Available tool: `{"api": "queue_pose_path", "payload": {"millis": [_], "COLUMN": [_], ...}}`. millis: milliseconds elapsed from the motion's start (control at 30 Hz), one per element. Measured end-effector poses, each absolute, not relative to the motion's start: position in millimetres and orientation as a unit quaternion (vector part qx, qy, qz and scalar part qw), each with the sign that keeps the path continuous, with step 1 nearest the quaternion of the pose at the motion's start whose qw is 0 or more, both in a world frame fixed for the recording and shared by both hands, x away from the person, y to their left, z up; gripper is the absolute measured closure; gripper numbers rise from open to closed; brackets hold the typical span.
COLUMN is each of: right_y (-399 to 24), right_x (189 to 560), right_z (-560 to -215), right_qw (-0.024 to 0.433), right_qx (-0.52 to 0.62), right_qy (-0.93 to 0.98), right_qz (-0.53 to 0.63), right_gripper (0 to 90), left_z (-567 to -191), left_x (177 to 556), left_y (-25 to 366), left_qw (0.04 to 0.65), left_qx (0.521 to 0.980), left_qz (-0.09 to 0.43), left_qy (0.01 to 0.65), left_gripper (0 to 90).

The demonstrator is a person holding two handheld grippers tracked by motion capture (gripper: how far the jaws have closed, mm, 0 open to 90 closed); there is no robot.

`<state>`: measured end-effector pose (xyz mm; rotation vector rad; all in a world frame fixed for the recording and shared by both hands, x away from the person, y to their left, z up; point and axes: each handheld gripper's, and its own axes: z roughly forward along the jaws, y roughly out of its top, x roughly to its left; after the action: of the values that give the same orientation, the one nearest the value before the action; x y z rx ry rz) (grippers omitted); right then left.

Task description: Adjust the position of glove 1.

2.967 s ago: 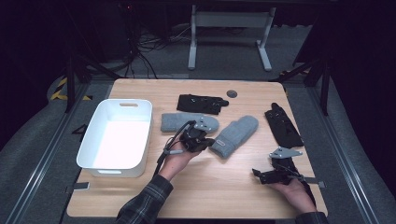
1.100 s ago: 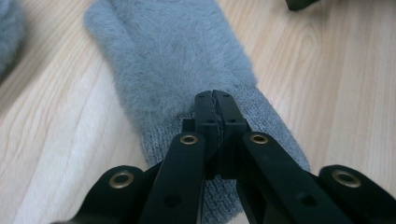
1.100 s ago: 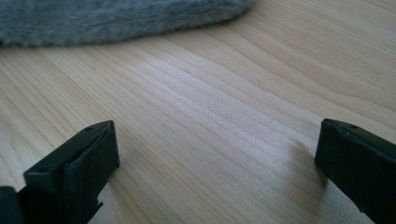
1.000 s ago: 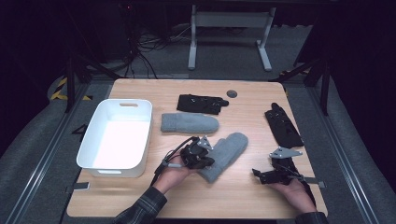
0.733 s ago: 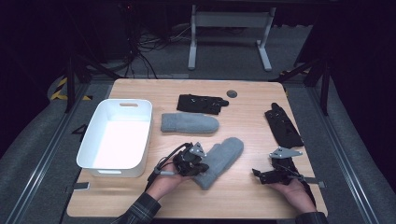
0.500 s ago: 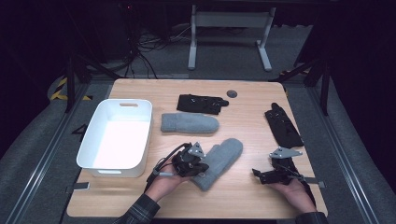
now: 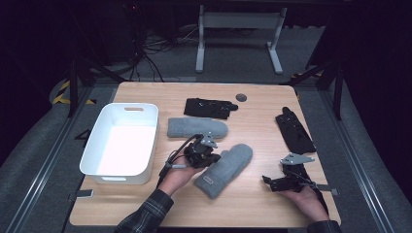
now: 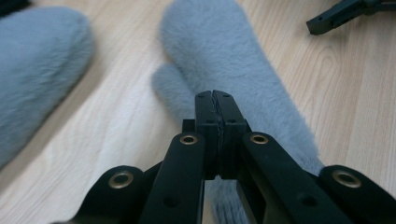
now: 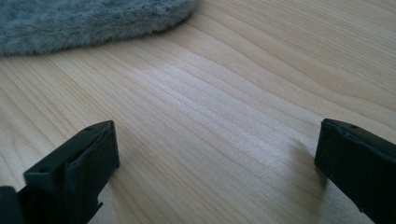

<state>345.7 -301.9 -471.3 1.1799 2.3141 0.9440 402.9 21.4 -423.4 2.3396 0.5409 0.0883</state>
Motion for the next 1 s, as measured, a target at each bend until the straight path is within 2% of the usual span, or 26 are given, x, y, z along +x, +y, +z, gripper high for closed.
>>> {"api": "queue_pose_path", "payload": {"millis": [200, 300, 567, 733, 900, 1000], "right_y": [-301.9, -301.8, -301.7, -301.7, -301.7, -301.7], "right_x": [345.7, 345.6, 345.6, 345.6, 345.6, 345.6], "right_z": [-471.4, -471.4, -471.4, -471.3, -471.3, -471.3], "right_qw": [0.188, 0.187, 0.187, 0.186, 0.186, 0.186], "right_qx": [0.419, 0.418, 0.417, 0.415, 0.415, 0.415], "right_qy": [0.823, 0.823, 0.824, 0.825, 0.825, 0.825], "right_qz": [0.336, 0.336, 0.336, 0.336, 0.336, 0.336], "right_gripper": [0.0, 0.1, 0.1, 0.0, 0.1, 0.0], "left_z": [-440.9, -445.6, -445.9, -440.1, -426.4, -420.3], "left_x": [402.8, 400.8, 387.7, 388.1, 393.6, 400.4], "left_y": [-4.2, -14.1, -34.6, -31.8, -19.0, -8.1], "left_qw": [0.332, 0.337, 0.333, 0.341, 0.340, 0.351], "left_qx": [0.922, 0.921, 0.926, 0.922, 0.921, 0.912], "left_qz": [0.032, 0.022, 0.022, 0.021, 0.051, 0.060], "left_qy": [0.196, 0.194, 0.177, 0.179, 0.186, 0.202], "left_gripper": [90.0, 90.0, 90.0, 89.9, 74.7, 73.3]}}
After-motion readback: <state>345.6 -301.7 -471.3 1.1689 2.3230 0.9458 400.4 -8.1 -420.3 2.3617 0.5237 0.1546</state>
